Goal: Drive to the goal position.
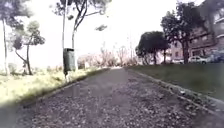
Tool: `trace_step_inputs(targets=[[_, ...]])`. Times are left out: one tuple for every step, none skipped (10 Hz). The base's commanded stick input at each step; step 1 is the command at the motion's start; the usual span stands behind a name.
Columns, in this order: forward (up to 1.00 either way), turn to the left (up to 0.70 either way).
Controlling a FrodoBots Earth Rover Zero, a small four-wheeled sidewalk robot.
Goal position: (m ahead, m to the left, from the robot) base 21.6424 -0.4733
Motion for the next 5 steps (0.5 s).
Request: trace_step_inputs(targets=[[0.70,0.00],[0.70,0.00],[0.70,0.00],[0.70,0.00],[0.70,0.00]])
